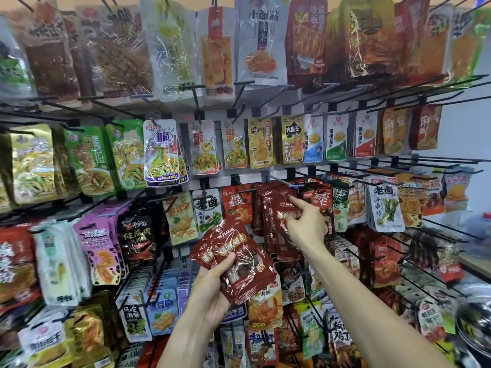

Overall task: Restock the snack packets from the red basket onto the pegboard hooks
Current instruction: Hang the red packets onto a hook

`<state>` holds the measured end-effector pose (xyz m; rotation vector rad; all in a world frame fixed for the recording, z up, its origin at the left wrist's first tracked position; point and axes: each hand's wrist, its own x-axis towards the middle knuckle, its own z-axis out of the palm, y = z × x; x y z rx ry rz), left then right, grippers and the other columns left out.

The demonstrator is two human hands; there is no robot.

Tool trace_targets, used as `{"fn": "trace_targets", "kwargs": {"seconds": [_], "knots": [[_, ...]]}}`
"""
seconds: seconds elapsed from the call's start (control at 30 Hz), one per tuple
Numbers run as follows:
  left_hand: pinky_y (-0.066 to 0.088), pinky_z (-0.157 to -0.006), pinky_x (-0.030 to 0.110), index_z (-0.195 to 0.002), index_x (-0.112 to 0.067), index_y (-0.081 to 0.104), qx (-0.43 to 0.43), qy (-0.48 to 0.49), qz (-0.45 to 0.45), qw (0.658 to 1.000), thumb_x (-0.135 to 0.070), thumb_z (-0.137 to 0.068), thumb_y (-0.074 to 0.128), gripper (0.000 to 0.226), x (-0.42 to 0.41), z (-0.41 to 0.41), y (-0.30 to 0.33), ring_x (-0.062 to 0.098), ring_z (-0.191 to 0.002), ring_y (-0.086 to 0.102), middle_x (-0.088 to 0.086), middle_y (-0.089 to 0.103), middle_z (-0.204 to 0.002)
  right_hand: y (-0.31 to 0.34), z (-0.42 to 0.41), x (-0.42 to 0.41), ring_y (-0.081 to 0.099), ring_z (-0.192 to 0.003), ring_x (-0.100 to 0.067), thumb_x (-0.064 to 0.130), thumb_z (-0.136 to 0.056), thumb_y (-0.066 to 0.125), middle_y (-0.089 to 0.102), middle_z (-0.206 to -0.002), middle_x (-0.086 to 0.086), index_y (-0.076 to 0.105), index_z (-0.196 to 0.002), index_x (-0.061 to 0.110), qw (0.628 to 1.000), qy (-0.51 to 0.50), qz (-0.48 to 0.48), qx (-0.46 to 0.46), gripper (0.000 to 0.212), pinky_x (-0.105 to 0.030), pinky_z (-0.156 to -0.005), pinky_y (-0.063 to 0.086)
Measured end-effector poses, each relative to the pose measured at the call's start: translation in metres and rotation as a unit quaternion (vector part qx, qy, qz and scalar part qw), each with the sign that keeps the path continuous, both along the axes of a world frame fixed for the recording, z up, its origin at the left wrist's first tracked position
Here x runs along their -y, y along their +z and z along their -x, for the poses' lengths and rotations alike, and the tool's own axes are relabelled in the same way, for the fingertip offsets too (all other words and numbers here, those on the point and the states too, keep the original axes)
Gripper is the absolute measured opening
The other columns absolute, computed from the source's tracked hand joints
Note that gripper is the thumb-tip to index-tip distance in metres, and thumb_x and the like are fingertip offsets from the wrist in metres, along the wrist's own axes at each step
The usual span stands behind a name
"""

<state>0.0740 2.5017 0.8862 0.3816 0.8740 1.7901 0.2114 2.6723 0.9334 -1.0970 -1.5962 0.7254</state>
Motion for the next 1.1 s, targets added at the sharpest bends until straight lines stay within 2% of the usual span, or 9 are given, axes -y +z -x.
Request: {"fn": "trace_targets", "kwargs": {"seconds": [0.07,0.17,0.27,0.37,0.47,0.6,0.73,0.9,1.1], "knots": [[0.058,-0.085,0.067,-0.142,-0.005,0.054,-0.003,-0.003,0.000,1.000,-0.001,-0.082,0.072,0.063,-0.001,-0.002,0.001,0.046,-0.115,0.071,0.030,0.072,-0.122,0.011,0.006,-0.002,0.057,-0.060,-0.009,0.003,-0.096,0.060,0.076,-0.094,-0.003,0.063,-0.141,0.028,1.000,-0.004,0.019,0.006,0.051,-0.010,-0.046,0.031],[0.057,-0.088,0.069,-0.143,-0.005,0.053,-0.009,-0.007,-0.002,1.000,0.001,-0.087,0.071,0.060,-0.003,-0.001,0.000,0.047,-0.117,0.070,0.030,0.071,-0.125,0.014,0.013,-0.004,0.059,-0.068,-0.007,0.004,-0.095,0.060,0.070,-0.090,0.004,0.061,-0.144,0.030,1.000,-0.009,0.027,0.003,0.056,-0.022,-0.052,0.040],[0.053,-0.099,0.070,-0.143,-0.006,0.052,-0.021,-0.008,-0.005,1.000,0.003,-0.094,0.068,0.053,-0.003,0.000,-0.003,0.048,-0.116,0.070,0.030,0.071,-0.125,0.001,0.007,0.001,0.067,-0.087,-0.012,0.006,-0.095,0.070,0.070,-0.122,0.000,0.048,-0.154,0.030,1.000,0.008,0.013,-0.015,0.068,-0.029,-0.080,0.056],[0.049,-0.104,0.070,-0.138,-0.008,0.054,-0.031,-0.009,-0.004,0.999,0.004,-0.094,0.067,0.047,-0.003,-0.004,-0.003,0.047,-0.114,0.071,0.029,0.073,-0.122,-0.010,-0.003,0.006,0.058,-0.128,-0.020,0.011,-0.094,0.075,0.061,-0.140,0.000,0.043,-0.157,0.029,0.999,0.006,-0.022,-0.027,0.073,-0.038,-0.112,0.043],[0.048,-0.106,0.069,-0.136,-0.008,0.056,-0.035,-0.008,-0.002,0.999,0.005,-0.094,0.067,0.045,-0.005,-0.010,-0.003,0.046,-0.113,0.071,0.028,0.073,-0.120,-0.016,-0.012,0.013,0.059,-0.125,-0.022,0.015,-0.092,0.076,0.064,-0.133,-0.002,0.050,-0.150,0.030,0.998,-0.025,-0.052,-0.010,0.065,-0.046,-0.108,0.047],[0.052,-0.103,0.066,-0.136,-0.009,0.056,-0.049,-0.007,0.005,0.999,0.005,-0.093,0.070,0.048,-0.010,-0.021,-0.002,0.044,-0.110,0.073,0.025,0.075,-0.119,-0.022,-0.023,0.045,0.064,-0.112,-0.014,0.027,-0.094,0.076,0.068,-0.124,0.003,0.062,-0.135,0.025,0.994,-0.058,-0.090,-0.014,0.044,-0.037,-0.101,0.051],[0.059,-0.091,0.064,-0.136,-0.011,0.056,-0.075,-0.004,0.029,0.997,0.002,-0.083,0.079,0.059,-0.018,-0.036,-0.001,0.044,-0.104,0.075,0.023,0.077,-0.114,-0.014,-0.020,0.075,0.063,-0.087,-0.003,0.056,-0.078,0.084,0.067,-0.100,0.012,0.065,-0.115,0.030,0.997,0.072,-0.018,-0.011,0.049,-0.023,-0.078,0.051],[0.065,-0.077,0.055,-0.135,-0.008,0.059,-0.068,-0.003,0.031,0.997,-0.002,-0.076,0.085,0.064,-0.021,-0.045,0.000,0.043,-0.102,0.076,0.024,0.077,-0.114,-0.016,-0.021,0.065,0.063,-0.088,-0.007,0.035,-0.073,0.094,0.064,-0.102,0.008,0.063,-0.124,0.017,0.994,0.088,0.059,-0.011,0.062,-0.028,-0.083,0.054],[0.059,-0.095,0.063,-0.143,-0.010,0.058,-0.050,-0.004,0.014,0.999,-0.015,-0.090,0.080,0.057,-0.020,-0.041,0.002,0.043,-0.113,0.073,0.022,0.074,-0.125,-0.026,-0.024,0.061,0.060,-0.108,-0.015,0.023,-0.086,0.084,0.056,-0.111,0.011,0.050,-0.123,0.029,0.984,0.096,0.056,-0.142,0.050,-0.037,-0.094,0.052]]}}
